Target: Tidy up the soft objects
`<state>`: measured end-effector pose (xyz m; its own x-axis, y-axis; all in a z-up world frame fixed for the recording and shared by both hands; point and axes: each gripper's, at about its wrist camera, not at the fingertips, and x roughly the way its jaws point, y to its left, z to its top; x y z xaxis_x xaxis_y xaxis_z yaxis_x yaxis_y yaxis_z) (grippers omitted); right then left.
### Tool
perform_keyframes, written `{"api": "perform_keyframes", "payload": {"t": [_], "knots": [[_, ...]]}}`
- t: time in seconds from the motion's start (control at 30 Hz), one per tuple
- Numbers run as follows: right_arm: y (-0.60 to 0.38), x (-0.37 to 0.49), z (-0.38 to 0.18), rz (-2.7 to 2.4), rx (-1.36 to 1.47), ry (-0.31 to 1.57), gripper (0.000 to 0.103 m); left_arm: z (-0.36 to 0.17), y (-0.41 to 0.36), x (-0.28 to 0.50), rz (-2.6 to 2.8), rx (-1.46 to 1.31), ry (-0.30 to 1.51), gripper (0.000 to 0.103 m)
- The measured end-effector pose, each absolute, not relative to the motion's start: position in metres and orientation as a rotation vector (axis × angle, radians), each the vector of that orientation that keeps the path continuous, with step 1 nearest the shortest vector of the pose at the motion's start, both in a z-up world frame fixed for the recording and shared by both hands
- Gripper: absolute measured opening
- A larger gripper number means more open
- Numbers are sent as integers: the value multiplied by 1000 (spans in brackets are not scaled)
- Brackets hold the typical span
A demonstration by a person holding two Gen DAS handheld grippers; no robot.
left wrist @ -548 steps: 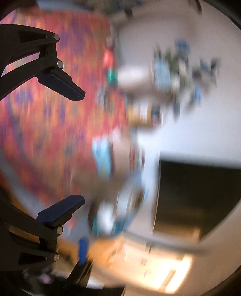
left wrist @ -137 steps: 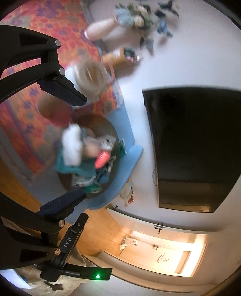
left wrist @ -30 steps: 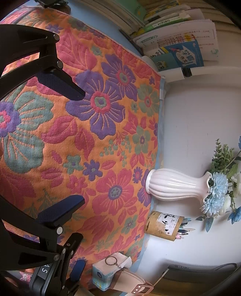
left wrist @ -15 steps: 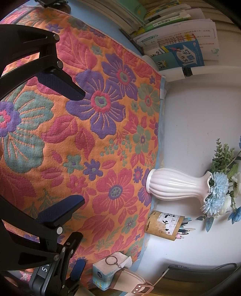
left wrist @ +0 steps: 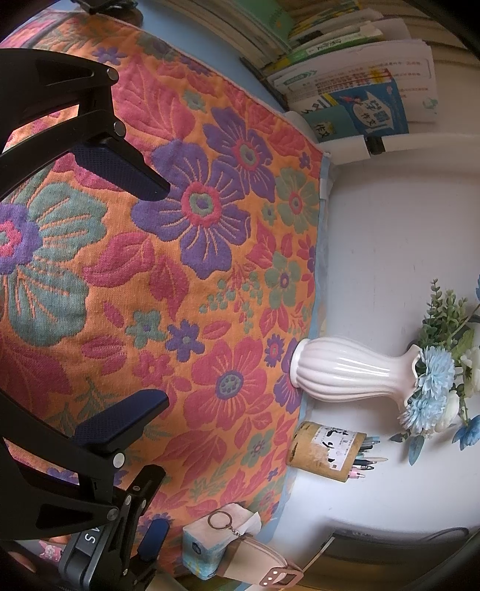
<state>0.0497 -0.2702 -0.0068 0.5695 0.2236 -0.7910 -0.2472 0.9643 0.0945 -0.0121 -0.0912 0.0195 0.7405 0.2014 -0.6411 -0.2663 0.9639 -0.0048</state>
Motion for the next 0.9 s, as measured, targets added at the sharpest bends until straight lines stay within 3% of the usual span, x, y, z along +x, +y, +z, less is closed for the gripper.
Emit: {"api": "perform_keyframes", "payload": {"t": [0.9], "knots": [[-269, 50, -8, 275, -33, 926, 91, 19, -89, -10, 242, -105, 698, 102]]}}
